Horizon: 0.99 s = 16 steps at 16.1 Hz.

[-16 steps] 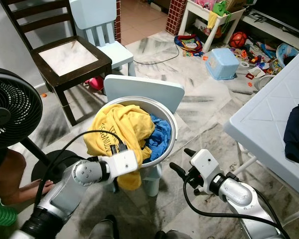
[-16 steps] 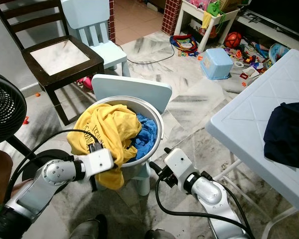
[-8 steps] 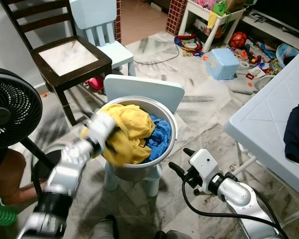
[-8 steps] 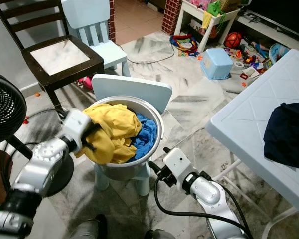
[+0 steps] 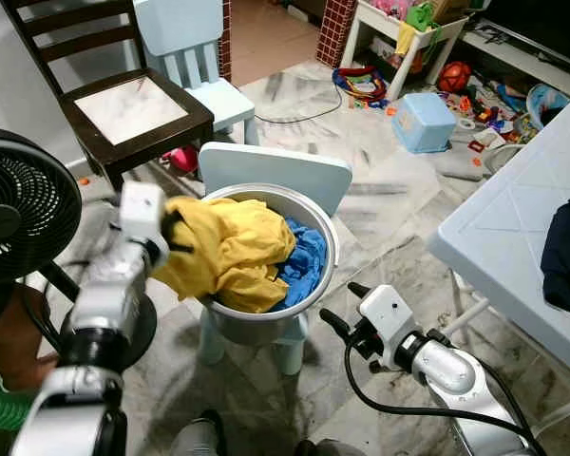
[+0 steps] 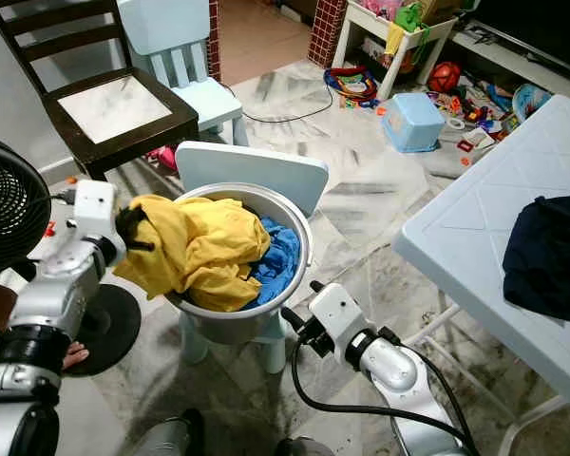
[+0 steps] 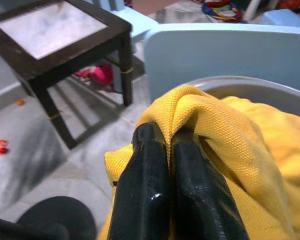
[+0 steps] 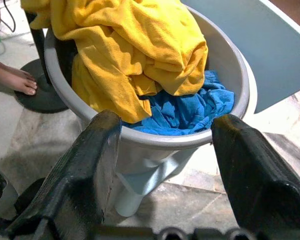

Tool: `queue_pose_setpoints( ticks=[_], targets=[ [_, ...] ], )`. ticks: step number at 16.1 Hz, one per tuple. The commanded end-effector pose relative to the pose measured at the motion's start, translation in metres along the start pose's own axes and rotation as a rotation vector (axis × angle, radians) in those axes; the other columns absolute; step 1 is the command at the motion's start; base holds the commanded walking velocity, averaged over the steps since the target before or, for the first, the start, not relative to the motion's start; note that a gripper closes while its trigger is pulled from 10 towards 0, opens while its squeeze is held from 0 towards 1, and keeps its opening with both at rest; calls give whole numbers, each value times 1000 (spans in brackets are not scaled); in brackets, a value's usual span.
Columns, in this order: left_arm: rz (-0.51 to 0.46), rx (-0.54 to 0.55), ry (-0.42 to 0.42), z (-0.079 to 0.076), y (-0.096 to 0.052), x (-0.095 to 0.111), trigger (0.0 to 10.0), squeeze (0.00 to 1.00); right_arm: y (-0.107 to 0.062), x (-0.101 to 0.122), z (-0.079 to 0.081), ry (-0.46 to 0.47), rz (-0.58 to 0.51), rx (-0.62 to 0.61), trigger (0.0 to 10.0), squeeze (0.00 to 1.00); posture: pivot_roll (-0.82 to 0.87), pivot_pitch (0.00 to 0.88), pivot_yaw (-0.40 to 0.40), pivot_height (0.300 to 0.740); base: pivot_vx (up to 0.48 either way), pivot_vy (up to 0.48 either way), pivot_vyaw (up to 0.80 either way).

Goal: Hang hanger

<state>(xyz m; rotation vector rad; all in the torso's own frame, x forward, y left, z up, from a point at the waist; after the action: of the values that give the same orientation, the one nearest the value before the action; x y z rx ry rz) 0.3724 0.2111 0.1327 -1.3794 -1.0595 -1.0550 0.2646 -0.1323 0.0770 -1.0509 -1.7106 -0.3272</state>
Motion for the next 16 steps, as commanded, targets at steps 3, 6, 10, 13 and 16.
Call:
queue_pose_setpoints(
  ticks=[3,6,10,13,16],
  targets=[
    [18,-20,81,-4,6,1,10000,0,-3,-3,2,-5,12,1,10000,0,-29,151,-106,740,0,0,0],
    [-92,45,95,-6,11,23,10000,0,-4,-3,3,-6,12,-1,10000,0,-35,153,-103,740,0,0,0],
    [-55,-20,-5,-16,14,17,0,910,-4,-2,2,0,8,-24,10000,0,-36,155,-99,740,0,0,0],
    [4,-125,15,-34,14,2,10000,1000,-4,-2,1,0,7,-31,10000,0,-36,155,-99,740,0,0,0],
    [50,-209,58,-52,12,-14,10000,1000,-4,-1,1,2,8,-40,10000,0,-36,157,-94,740,0,0,0]
  ],
)
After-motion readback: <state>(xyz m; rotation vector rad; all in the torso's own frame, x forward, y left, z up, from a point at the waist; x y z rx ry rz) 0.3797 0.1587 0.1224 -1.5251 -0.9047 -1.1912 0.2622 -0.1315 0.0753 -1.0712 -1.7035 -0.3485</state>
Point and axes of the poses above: a point about 5 cm out from each wrist's last joint towards the gripper, its own y axis pointing out of the wrist towards the gripper, its own x axis along the axis of the wrist's last joint, z = x × y, the point moved 1 cm from there along y, pointing out of the wrist towards the gripper, and after that the axes turned 8 degrees about -y, right-handed, at the moved point
